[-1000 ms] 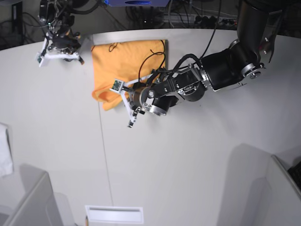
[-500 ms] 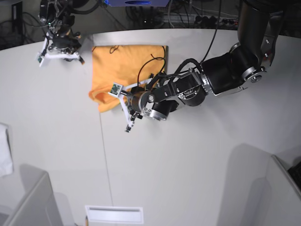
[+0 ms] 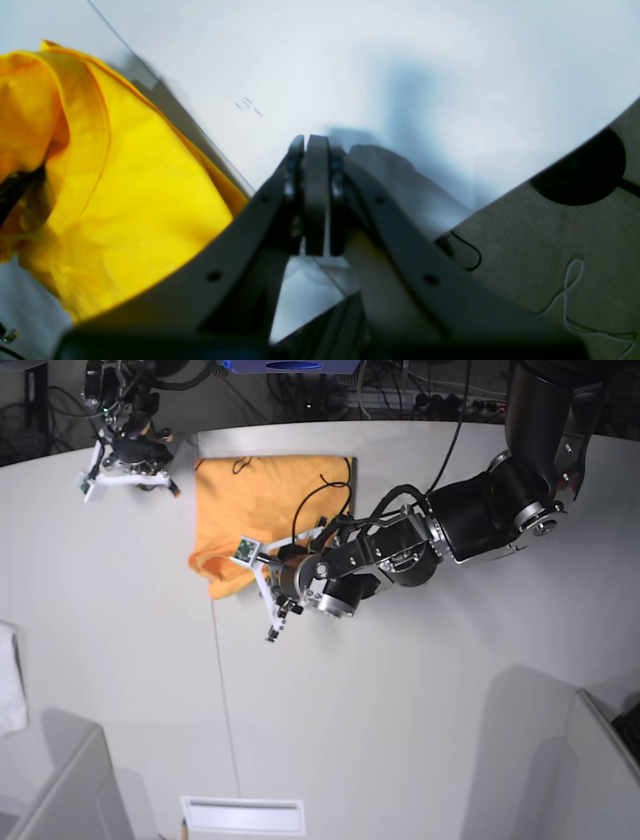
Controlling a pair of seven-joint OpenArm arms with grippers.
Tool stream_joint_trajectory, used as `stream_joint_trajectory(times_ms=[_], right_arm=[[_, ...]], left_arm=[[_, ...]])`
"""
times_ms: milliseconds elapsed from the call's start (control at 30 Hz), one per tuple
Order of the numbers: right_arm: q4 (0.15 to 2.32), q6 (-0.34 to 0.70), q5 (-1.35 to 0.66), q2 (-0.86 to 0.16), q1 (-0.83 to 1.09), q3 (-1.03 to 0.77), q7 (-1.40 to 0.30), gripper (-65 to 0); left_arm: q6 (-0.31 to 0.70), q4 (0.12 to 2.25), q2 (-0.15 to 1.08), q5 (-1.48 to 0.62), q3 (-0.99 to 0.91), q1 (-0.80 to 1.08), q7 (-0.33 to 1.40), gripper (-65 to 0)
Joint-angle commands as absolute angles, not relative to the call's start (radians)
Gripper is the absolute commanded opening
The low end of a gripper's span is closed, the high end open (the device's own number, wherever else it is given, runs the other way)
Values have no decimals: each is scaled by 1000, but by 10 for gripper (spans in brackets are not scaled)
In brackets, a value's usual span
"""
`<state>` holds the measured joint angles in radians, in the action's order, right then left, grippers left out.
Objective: Fold the T-shirt properly
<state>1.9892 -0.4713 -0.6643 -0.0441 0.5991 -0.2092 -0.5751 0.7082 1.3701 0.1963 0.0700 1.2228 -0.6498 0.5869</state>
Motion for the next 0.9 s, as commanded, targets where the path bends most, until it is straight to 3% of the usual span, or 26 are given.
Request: stream_joint_trajectory(times_ms=[0,133,233,367,533,633,700,800,833,867], right_arm=[[2003,-464,-661,-48,604,-209,-559,-650],[2003,-464,-661,-47,602,-209,-559,-650],[2002,-464,-661,-47,602,-209,-559,-650],[2002,-464,-661,-53,602,-209,-559,-650],[2002,-415,-659,-107,604,-206,-524,-650],[2002,-305,-657,-117,628,-217,-467,-650],[2003,-249,-613,-119,664,-217,-406,-650],[2005,-182,-398,-99,710,-206,-289,-650],[2005,-165,-335,-82,722,-197,-263,-650],[2005,-148,-277,-64,733,-194,-234,-650]], left_arm=[[698,1382,174,68,1214,-697,573,-490],[698,1376,147,65,1207,-740,573,-227],[698,1360,113,64,1205,-769,591,-107],[698,1388,94,64,1141,-799,628,-64],[698,1543,105,65,820,-725,682,-66],[698,1693,154,94,602,-605,768,-146],[698,1825,191,150,472,-476,773,-298],[698,1940,260,206,344,-282,713,-597],[698,1956,282,213,314,-223,682,-650],[698,1956,306,214,288,-168,642,-650]])
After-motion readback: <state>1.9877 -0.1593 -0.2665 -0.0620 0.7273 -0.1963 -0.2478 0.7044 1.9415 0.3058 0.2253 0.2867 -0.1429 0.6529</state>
